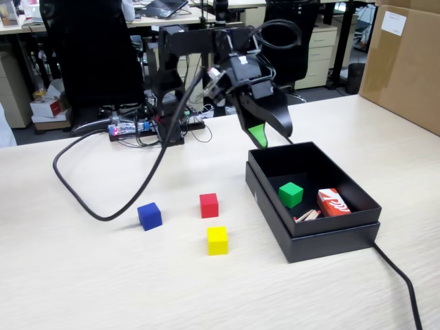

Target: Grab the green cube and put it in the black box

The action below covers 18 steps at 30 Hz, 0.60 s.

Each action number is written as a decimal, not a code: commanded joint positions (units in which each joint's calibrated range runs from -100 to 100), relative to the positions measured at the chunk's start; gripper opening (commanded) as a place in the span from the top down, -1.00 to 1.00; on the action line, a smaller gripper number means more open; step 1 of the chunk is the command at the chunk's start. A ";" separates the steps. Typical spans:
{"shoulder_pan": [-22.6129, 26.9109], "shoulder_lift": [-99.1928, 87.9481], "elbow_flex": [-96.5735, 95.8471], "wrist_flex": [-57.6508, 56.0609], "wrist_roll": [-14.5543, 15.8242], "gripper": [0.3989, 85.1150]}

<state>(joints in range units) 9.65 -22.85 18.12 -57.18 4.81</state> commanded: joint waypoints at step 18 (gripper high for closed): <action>-10.84 -60.51 -57.01 25.17 -3.32 -0.08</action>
<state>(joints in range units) -0.71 -76.44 -38.11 -35.50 1.73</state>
